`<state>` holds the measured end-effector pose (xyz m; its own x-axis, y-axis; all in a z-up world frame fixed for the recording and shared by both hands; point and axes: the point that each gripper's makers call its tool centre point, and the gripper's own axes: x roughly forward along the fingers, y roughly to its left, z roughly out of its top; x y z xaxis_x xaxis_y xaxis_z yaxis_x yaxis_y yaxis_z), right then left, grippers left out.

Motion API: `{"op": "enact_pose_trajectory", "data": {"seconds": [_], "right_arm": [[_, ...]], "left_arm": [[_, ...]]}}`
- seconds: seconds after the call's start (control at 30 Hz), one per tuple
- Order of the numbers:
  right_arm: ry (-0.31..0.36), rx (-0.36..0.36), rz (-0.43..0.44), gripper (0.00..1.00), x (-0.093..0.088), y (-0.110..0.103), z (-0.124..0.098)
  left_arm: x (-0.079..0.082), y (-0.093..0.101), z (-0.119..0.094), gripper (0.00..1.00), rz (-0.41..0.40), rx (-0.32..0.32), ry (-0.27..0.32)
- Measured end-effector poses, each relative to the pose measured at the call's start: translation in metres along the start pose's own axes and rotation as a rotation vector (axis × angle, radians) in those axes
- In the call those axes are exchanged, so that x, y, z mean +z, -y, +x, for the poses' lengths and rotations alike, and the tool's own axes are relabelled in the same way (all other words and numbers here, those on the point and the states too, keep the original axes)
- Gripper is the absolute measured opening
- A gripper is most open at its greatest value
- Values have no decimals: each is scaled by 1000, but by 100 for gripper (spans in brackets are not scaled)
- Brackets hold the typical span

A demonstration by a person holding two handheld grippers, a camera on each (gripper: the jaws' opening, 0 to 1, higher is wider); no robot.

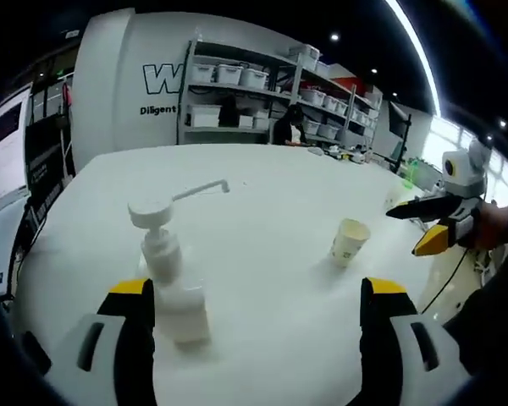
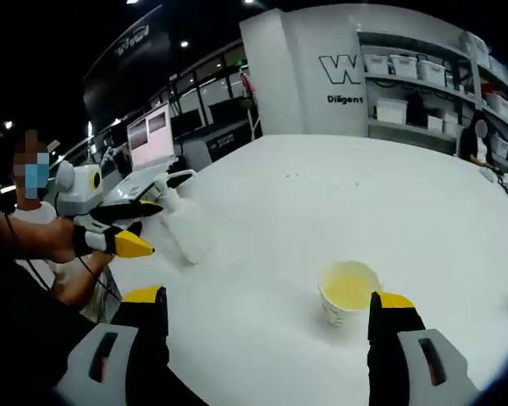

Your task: Hold the bottle steady, press the pump all the way down and release, and repeat the specified number of times to dispense into the cup

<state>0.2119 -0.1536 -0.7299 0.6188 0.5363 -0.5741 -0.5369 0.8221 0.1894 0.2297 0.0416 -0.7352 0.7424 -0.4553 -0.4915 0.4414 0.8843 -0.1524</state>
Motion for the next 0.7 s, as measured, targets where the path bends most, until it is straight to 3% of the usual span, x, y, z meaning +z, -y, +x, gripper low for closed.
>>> {"op": "enact_pose_trajectory", "data": {"seconds": [0.07, 0.1, 0.13, 0.2, 0.7], "right_arm": [[-10, -9, 1, 99, -2, -1, 3], [-7, -16, 10, 99, -2, -1, 3], [-2, -19, 19, 99, -2, -1, 3], [4, -23, 30, 99, -1, -2, 4], [-10, -17, 23, 99, -7, -4, 10]], "left_arm": [[-4, -2, 4, 99, -15, -4, -15], [4, -3, 5, 99, -2, 3, 24], [-1, -1, 4, 99, -7, -7, -8], [1, -1, 6, 99, 11, -6, -14], [-6, -11, -7, 99, 14, 40, -9]]}}
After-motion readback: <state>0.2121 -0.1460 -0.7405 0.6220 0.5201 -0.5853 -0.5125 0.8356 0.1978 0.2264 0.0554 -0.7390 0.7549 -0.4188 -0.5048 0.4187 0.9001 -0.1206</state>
